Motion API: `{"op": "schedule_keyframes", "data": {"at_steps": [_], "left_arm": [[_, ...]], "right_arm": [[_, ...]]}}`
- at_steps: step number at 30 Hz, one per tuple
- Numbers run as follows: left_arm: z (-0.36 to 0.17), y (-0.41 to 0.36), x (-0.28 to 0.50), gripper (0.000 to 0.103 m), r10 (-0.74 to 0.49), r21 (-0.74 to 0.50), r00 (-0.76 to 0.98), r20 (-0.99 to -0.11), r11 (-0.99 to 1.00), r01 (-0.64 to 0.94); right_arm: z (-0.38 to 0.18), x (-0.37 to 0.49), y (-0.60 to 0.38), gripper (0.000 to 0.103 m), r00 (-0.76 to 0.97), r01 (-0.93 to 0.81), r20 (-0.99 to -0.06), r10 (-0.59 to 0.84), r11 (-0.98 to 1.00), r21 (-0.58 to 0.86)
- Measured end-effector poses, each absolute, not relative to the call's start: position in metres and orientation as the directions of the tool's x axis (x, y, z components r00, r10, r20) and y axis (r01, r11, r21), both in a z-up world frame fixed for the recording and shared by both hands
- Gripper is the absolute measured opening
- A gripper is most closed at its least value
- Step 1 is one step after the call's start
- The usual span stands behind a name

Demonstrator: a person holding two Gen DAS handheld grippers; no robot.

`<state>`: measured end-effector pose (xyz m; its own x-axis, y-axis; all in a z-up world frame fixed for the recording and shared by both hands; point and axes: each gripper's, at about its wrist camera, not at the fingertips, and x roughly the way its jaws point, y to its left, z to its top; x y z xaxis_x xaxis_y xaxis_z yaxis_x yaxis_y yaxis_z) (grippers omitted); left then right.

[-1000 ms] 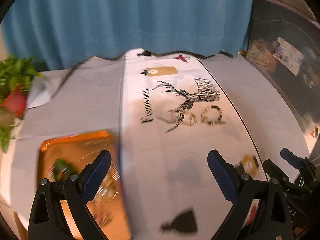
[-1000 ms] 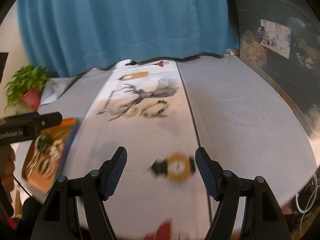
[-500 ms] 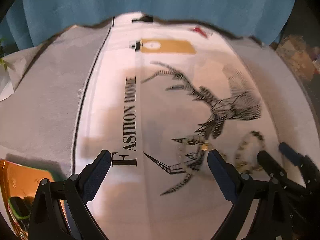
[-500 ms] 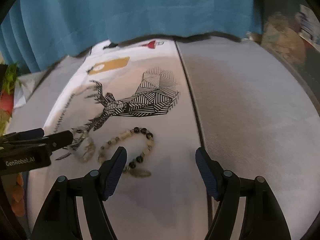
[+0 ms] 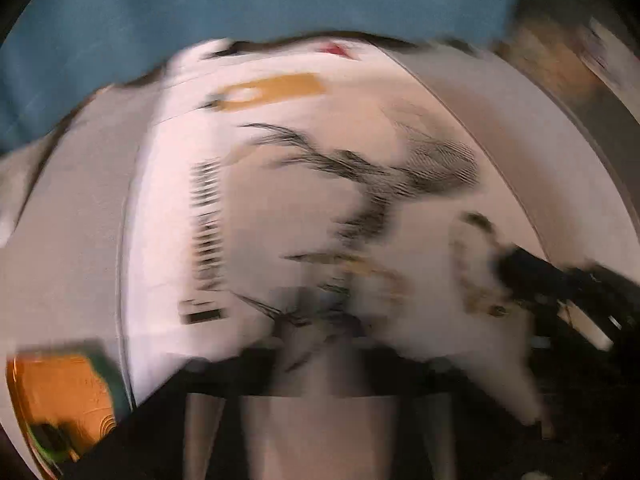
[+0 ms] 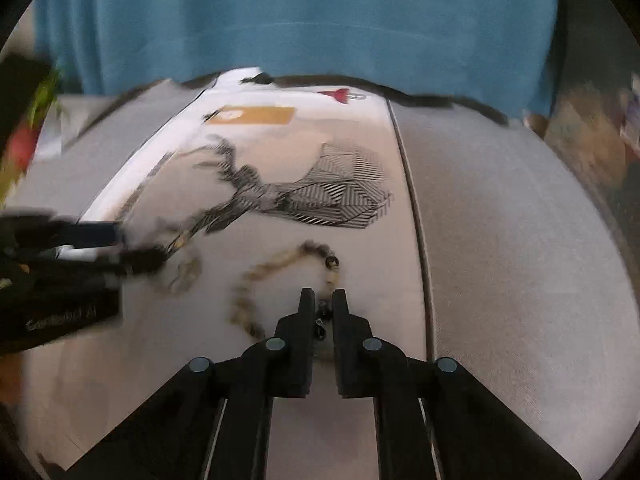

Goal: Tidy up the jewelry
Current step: 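Grasp the black-white bead bracelet with the right tool while the left tool grasps the pearl chain bracelet, then lift both bracelets and carry them toward the orange tray with both tools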

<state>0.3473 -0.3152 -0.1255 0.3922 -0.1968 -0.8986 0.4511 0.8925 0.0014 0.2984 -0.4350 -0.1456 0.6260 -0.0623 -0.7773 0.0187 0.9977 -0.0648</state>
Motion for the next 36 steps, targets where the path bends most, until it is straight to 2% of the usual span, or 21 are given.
{"op": "schedule_keyframes", "data": {"at_steps": [1,4,11,22,36], "left_arm": [[-0.126,-0.316,0.346,0.004,-0.206,-0.014,0.379,-0.902,0.893,0.451],[-0.124,-0.309,0.336,0.004,-0.257,-0.073,0.357,-0.898,0.887,0.456],[-0.075,-0.266,0.289,0.004,-0.317,-0.121,0.411,-0.855,0.891,0.437],[-0.001,-0.192,0.156,0.004,-0.328,-0.081,0.518,-0.790,0.893,0.442],[0.032,-0.081,0.003,0.004,-0.343,-0.109,0.594,-0.727,0.913,0.394]], "right_arm": [[-0.146,0.296,-0.431,0.008,0.632,0.006,-0.772,-0.062,0.997,-0.075],[-0.142,0.282,-0.434,0.008,0.615,0.013,-0.789,0.002,1.000,0.013],[-0.090,0.215,-0.434,0.008,0.692,0.035,-0.722,-0.018,0.999,0.008],[-0.026,0.109,-0.385,0.008,0.742,-0.008,-0.670,0.018,1.000,0.018],[0.017,-0.042,-0.275,0.008,0.760,-0.196,-0.632,0.151,0.981,-0.001]]}}
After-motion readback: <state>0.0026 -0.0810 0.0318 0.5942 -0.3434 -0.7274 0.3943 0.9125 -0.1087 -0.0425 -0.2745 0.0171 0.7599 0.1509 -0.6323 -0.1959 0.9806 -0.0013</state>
